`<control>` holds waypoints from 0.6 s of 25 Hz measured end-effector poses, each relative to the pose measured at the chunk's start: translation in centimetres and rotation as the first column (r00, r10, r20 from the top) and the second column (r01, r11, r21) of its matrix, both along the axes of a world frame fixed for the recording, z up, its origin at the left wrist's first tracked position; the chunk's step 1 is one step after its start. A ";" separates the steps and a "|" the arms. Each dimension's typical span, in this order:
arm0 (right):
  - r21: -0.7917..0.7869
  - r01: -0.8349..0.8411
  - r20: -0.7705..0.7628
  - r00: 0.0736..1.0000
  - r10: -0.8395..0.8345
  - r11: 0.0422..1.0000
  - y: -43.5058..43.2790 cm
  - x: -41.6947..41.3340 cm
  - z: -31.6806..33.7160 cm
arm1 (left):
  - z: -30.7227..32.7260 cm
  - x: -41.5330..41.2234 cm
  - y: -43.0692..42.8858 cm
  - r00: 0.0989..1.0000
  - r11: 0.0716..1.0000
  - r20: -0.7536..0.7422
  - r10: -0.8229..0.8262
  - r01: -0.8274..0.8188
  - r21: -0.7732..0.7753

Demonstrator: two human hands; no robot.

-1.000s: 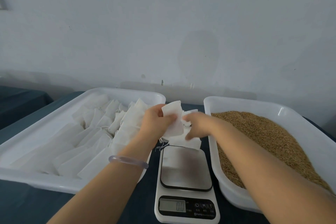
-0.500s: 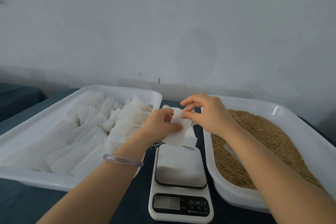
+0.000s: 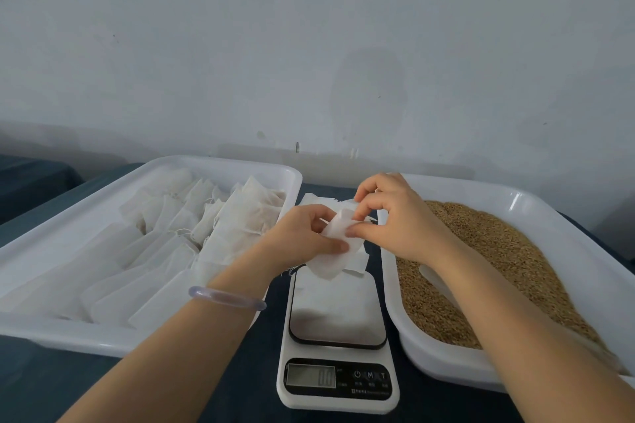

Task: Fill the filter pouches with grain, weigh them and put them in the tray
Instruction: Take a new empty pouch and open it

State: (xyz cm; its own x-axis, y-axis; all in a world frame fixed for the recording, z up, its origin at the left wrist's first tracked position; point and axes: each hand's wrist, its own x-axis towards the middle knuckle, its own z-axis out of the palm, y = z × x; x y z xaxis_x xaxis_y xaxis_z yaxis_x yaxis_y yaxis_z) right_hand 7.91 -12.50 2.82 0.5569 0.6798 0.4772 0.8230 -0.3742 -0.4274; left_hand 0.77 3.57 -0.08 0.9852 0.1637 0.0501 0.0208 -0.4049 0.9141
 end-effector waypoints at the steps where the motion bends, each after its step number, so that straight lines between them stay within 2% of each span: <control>1: -0.004 -0.021 0.039 0.999 0.021 1.000 -0.2 -0.1 0.0 | 0.0 0.1 0.0 1.000 1.000 -0.006 -0.003 0.003 -0.008; 2: -0.006 -0.042 0.061 0.997 0.042 0.999 -0.3 -0.2 0.0 | -0.1 0.1 -0.1 1.000 1.000 -0.010 -0.013 0.013 -0.016; 4: -0.014 -0.072 0.000 0.997 0.072 0.997 -0.7 -0.5 0.1 | -0.1 0.1 0.0 0.999 0.999 -0.031 -0.040 0.039 -0.026; 6: -0.077 -0.092 -0.118 0.990 0.082 0.993 -0.9 -0.7 0.3 | -0.1 0.0 -0.1 0.994 0.996 -0.070 -0.085 0.083 -0.033; 9: -0.174 -0.103 -0.128 0.988 0.082 0.979 -1.2 -0.8 0.6 | 0.1 -0.1 -0.2 0.979 0.986 -0.132 -0.155 0.144 -0.086; 12: -0.153 -0.172 -0.190 0.971 0.142 0.973 -1.0 -1.3 0.7 | 0.1 -0.1 -0.2 0.961 0.977 -0.187 -0.202 0.184 -0.110; 15: -0.068 -0.211 -0.290 0.939 0.183 0.975 -1.5 -1.6 1.0 | 0.0 -0.4 0.0 0.905 0.940 -0.261 -0.337 0.308 -0.149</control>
